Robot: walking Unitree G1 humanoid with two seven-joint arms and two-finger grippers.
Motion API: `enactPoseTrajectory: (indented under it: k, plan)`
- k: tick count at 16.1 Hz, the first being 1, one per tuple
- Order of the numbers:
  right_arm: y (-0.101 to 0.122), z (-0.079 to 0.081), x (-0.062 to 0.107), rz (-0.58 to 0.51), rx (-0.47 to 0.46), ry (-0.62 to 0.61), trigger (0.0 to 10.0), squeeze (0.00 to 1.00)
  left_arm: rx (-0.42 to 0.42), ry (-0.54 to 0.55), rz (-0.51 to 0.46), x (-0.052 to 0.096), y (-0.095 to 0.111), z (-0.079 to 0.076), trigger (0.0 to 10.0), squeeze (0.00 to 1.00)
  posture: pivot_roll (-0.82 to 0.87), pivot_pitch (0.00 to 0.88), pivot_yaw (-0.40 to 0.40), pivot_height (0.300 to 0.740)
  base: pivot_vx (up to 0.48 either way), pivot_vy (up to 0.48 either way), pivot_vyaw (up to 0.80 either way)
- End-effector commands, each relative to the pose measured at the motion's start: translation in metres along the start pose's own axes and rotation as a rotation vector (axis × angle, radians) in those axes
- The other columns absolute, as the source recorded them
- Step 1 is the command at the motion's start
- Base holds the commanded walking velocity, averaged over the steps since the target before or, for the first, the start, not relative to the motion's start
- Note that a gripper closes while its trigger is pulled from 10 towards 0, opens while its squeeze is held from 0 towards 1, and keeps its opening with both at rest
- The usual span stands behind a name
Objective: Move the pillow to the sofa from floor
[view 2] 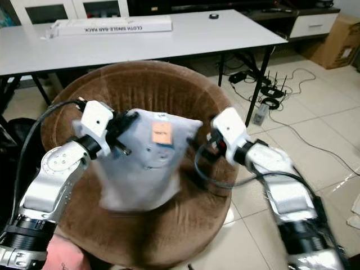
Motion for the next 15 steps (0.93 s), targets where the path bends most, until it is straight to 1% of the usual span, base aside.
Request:
enactPoseTrajectory:
  k: [1, 2, 3, 4, 5, 6, 7, 8, 9, 10, 11, 12, 13, 14, 15]
  plan:
    - [0.005, 0.006, 0.002, -0.008, 0.004, 0.067, 10.0, 0.00, 0.020, -0.051, -0.072, -0.007, 0.018, -0.002, 10.0, 0.00, 0.02, 0.000, 0.042, 0.740, 0.000, 0.000, 0.00]
    - [0.007, 0.011, 0.006, -0.001, 0.001, 0.129, 10.0, 0.00, 0.103, -0.094, -0.059, -0.012, 0.010, -0.006, 10.0, 0.00, 0.01, 0.000, 0.038, 0.740, 0.000, 0.000, 0.00]
    - [0.008, 0.020, 0.007, 0.006, 0.003, 0.192, 10.0, 0.00, 0.126, -0.140, -0.001, -0.016, -0.008, -0.012, 10.0, 0.00, 0.01, 0.000, 0.038, 0.740, 0.000, 0.000, 0.00]
    - [0.008, 0.025, 0.008, 0.011, 0.005, 0.218, 10.0, 0.00, 0.103, -0.160, 0.033, -0.017, -0.017, -0.015, 10.0, 0.00, 0.00, 0.000, 0.036, 0.740, 0.000, 0.000, 0.00]
    - [0.008, 0.027, 0.009, 0.013, 0.006, 0.225, 10.0, 0.00, 0.078, -0.174, 0.030, -0.022, -0.014, -0.017, 10.0, 0.00, -0.01, 0.000, 0.036, 0.740, 0.000, 0.000, 0.00]
    - [0.008, 0.027, 0.010, 0.014, 0.005, 0.225, 10.0, 0.00, 0.070, -0.173, 0.017, -0.024, -0.010, -0.018, 10.0, 0.00, -0.01, 0.000, 0.036, 0.740, 0.000, 0.000, 0.00]
    - [0.009, 0.025, 0.013, 0.019, 0.008, 0.225, 10.0, 0.00, 0.061, -0.184, -0.016, -0.030, 0.002, -0.020, 10.0, 0.00, -0.02, 0.000, 0.036, 0.740, 0.000, 0.000, 0.00]
    - [0.010, 0.023, 0.017, 0.024, 0.015, 0.228, 10.0, 0.00, 0.063, -0.210, -0.050, -0.033, 0.013, -0.024, 10.0, 0.00, -0.02, 0.000, 0.036, 0.740, 0.000, 0.000, 0.00]
    - [0.011, 0.022, 0.018, 0.026, 0.018, 0.230, 10.0, 0.00, 0.069, -0.221, -0.065, -0.035, 0.017, -0.026, 10.0, 0.00, -0.02, 0.000, 0.032, 0.740, 0.000, 0.000, 0.00]
    - [0.012, 0.020, 0.022, 0.036, 0.032, 0.237, 10.0, 0.00, 0.088, -0.246, -0.098, -0.038, 0.028, -0.029, 10.0, 0.00, -0.02, 0.000, 0.027, 0.740, 0.000, 0.000, 0.00]
    - [0.014, 0.019, 0.025, 0.040, 0.043, 0.252, 10.0, 0.00, 0.093, -0.257, -0.109, -0.040, 0.033, -0.031, 10.0, 0.00, -0.02, 0.000, 0.022, 0.740, 0.000, 0.000, 0.00]
    - [0.018, 0.018, 0.026, 0.039, 0.052, 0.274, 10.0, 0.00, 0.088, -0.245, -0.100, -0.043, 0.034, -0.029, 10.0, 0.00, -0.02, 0.000, 0.022, 0.740, 0.000, 0.000, 0.00]
    - [0.021, 0.018, 0.025, 0.038, 0.058, 0.292, 10.0, 0.00, 0.049, -0.183, -0.033, -0.046, 0.019, -0.019, 10.0, 0.00, -0.02, 0.000, 0.012, 0.740, 0.000, 0.000, 0.00]
    - [0.022, 0.021, 0.023, 0.034, 0.057, 0.304, 10.0, 0.00, 0.048, -0.157, -0.001, -0.046, 0.010, -0.015, 10.0, 0.00, -0.02, 0.000, 0.009, 0.740, 0.000, 0.000, 0.00]
    - [0.022, 0.023, 0.022, 0.032, 0.057, 0.312, 10.0, 0.00, 0.058, -0.151, 0.007, -0.046, 0.006, -0.014, 10.0, 0.00, -0.02, 0.000, 0.009, 0.740, 0.000, 0.000, 0.00]
Point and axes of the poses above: a point about 5 cm out from each wrist's last joint towards the gripper, its own x axis pointing back from the gripper into the wrist, its own y axis along the axis of the wrist's last joint, z = x × y, the point moved 2 cm from there along -x, pointing out of the wrist towards the gripper
